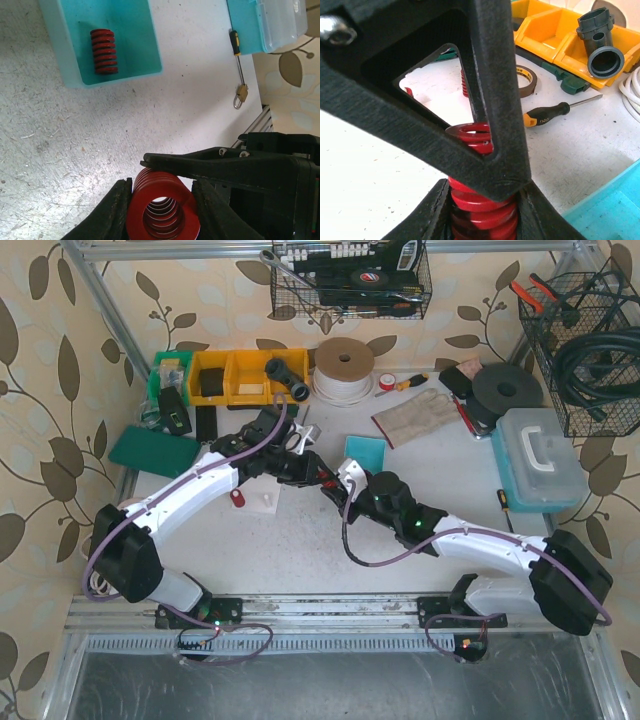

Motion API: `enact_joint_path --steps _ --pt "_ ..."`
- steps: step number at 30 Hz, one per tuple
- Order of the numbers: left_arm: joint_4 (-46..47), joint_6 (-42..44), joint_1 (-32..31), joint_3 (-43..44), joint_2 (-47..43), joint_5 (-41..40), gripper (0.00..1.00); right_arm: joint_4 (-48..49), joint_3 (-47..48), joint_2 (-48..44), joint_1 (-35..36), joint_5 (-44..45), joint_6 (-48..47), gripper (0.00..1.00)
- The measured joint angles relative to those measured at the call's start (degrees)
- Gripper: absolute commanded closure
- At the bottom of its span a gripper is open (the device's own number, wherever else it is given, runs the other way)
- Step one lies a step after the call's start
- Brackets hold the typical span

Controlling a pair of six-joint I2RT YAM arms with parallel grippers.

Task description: Install the large spring

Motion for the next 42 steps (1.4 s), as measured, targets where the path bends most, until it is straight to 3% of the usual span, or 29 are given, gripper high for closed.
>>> enact_joint_path --steps 3,7,10,15,17,26,33,42 --pt "-0.11 -0.20 -0.02 -0.02 0.00 -0.50 1.00 0.15 0.00 0.31 -0.02 0.00 0.02 0.64" --pt "-0.42 -0.20 -0.04 0.00 -0.11 -1.57 1.00 -0.85 0.33 0.76 0.00 0.81 0.46 0.44" --pt "-1.42 0.04 -0.04 0.48 -0.55 -3.30 1.00 -2.67 0.42 0.61 0.00 2.54 1.46 0.24" --pt "-3.48 1.55 -0.04 3.43 -1.25 -7.63 1.00 -4.98 -0.11 -3.61 0.00 4.61 2.38 0.11" --pt "-3.69 2.38 -0.04 4.28 -1.86 -9.75 1.00 -5.07 -0.79 -6.34 0.00 5.77 2.73 0.01" --pt "-8.22 10.80 -0.04 6.60 -2.75 -29.97 1.00 -5.64 -6.34 -14.91 -0.15 15.28 3.96 0.00" --pt "-9.75 17.09 -0.02 8.44 3.34 -44.94 1.00 -6.25 -7.02 -16.46 -0.83 21.16 4.46 0.00" --pt "-6.19 19.19 0.26 8.41 10.93 -52.89 1.00 -8.35 -7.02 -14.36 -1.31 23.89 5.53 0.01"
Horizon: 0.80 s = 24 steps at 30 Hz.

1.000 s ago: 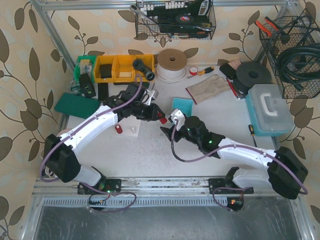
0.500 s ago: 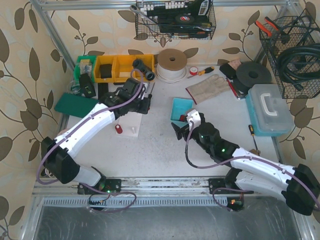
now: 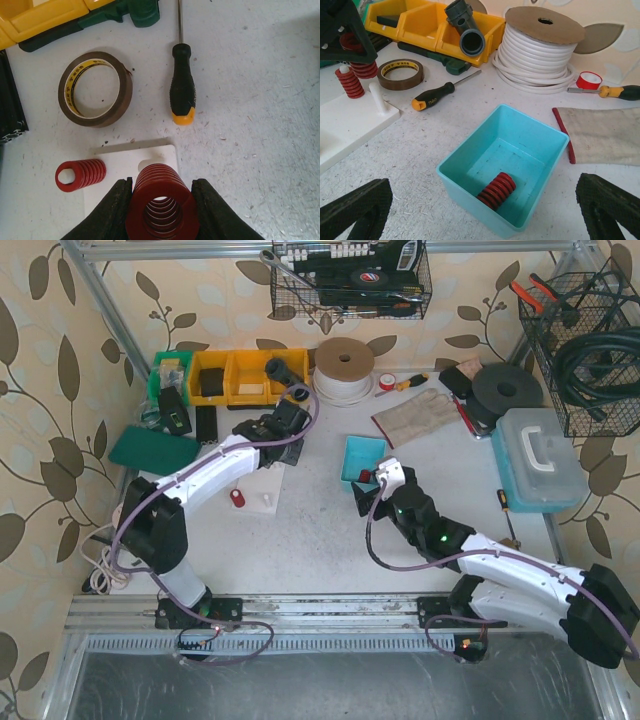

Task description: Install the large spring

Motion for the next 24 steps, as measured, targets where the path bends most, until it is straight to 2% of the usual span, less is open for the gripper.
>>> enact_joint_path --steps 14,24 --pt "3.02 -3.82 6.08 -0.11 3.06 4.04 1.00 -0.55 0.00 -0.87 -0.87 -0.04 0.52 0.01" --pt "4.31 -5.31 6.62 -1.14 3.61 7.67 1.00 -0.68 0.00 -0.26 -1.20 -0.11 0.57 0.01"
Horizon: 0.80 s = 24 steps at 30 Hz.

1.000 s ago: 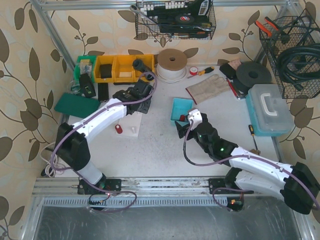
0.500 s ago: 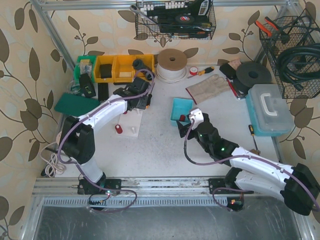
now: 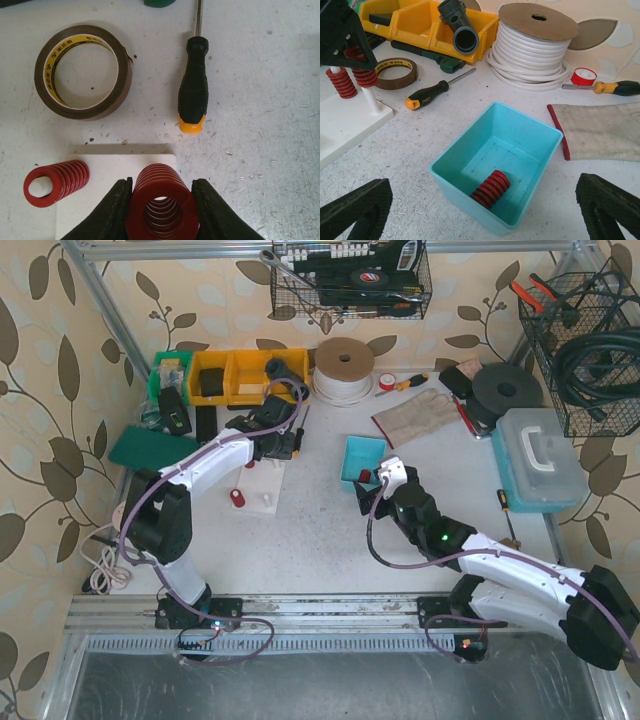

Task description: Install the large spring

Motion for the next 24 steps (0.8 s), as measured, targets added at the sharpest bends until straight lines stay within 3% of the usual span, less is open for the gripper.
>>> enact_joint_path --steps 24 --pt "1.18 -0.79 0.02 -0.90 0.48 0.26 1.00 -0.37 0.00 0.42 -0.31 -0.04 0.00 0.01"
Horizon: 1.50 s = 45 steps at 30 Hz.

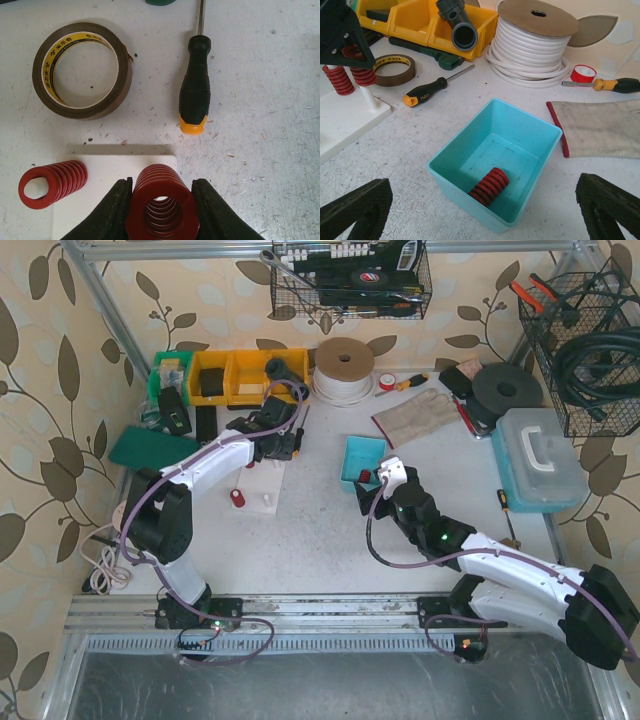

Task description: Install the large spring

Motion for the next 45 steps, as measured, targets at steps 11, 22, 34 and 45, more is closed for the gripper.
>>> enact_joint_path --steps 11,22,34,45 --pt "-0.46 0.02 0.00 -0.09 0.00 -1.42 1.00 0.00 0.00 0.00 -0.22 -0.17 0.00 0.01" --pt "0.50 -0.09 0.00 -2.67 0.15 -1.11 1.00 0.02 0.00 0.33 -0.22 -0.35 0.00 0.01" --pt "3.67 -1.79 1.49 -4.26 4.07 0.79 0.82 -0.02 0.00 0.98 -0.26 -0.37 0.00 0.01" --pt "3.23 -1.60 1.49 -4.26 3.28 0.11 0.34 -1.46 0.52 2.21 -0.94 -0.35 0.87 0.01"
